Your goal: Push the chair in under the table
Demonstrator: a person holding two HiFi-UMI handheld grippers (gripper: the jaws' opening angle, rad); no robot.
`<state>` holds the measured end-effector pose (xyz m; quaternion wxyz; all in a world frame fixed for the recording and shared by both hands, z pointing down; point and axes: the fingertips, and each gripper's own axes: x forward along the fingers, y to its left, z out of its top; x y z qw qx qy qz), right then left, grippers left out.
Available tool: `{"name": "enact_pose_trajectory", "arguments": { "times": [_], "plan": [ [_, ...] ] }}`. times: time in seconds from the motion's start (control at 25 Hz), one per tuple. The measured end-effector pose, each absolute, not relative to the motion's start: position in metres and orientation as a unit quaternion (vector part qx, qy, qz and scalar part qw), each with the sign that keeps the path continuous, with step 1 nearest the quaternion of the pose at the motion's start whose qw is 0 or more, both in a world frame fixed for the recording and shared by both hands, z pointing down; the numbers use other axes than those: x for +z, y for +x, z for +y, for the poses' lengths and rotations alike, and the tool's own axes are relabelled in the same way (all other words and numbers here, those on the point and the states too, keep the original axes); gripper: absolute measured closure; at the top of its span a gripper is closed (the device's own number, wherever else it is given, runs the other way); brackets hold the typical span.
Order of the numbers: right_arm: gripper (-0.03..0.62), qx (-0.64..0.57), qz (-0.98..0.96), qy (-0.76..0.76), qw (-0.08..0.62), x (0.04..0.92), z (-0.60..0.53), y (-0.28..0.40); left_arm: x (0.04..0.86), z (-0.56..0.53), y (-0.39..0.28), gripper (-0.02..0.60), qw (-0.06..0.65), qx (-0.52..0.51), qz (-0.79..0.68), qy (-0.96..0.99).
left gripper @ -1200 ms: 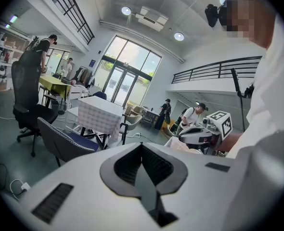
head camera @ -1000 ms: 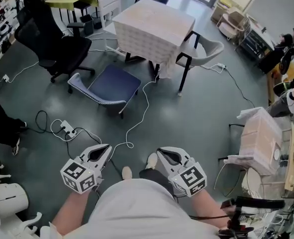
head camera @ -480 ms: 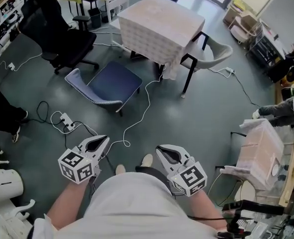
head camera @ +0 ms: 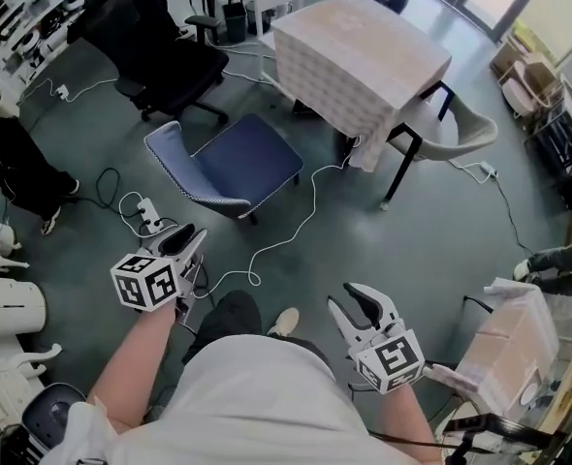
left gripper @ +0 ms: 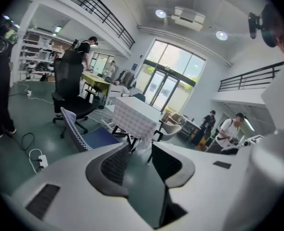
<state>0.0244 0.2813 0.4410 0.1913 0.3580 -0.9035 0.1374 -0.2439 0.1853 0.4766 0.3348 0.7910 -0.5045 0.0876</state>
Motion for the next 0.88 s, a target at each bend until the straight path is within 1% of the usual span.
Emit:
{"name": "enact_pose_trajectory", "arguments": {
  "times": [0.12,0.28,0.4,0.6,0.68,0.88],
  "plan": [
    [0.454,0.150,-0.906,0.351,0.185,0.446,0.265,0.032,0.487,0.161,-0.269,0.420,0.361,0.075,-0.551,0.749],
    [0.454,0.155,-0.904,0.357,0.178,0.446,0.228,0.037,0.513,0.118,-0.312,0.386,0.377,0.076,-0.600,0.702],
    [0.454,0.151,-0.896,0.372,0.189,0.445,0.196,0.048,0.549,0.082,-0.350,0.357,0.396,0.074,-0.636,0.659],
    [0.454,0.161,-0.878,0.402,0.202,0.435,0.140,0.069,0.615,0.031,-0.404,0.319,0.459,0.069,-0.679,0.569],
    [0.456,0.160,-0.874,0.409,0.209,0.433,0.116,0.072,0.636,0.017,-0.421,0.296,0.473,0.080,-0.693,0.538],
    [0.454,0.171,-0.867,0.415,0.217,0.442,0.062,0.061,0.684,-0.013,-0.430,0.296,0.516,0.114,-0.682,0.506]
  ]
}}
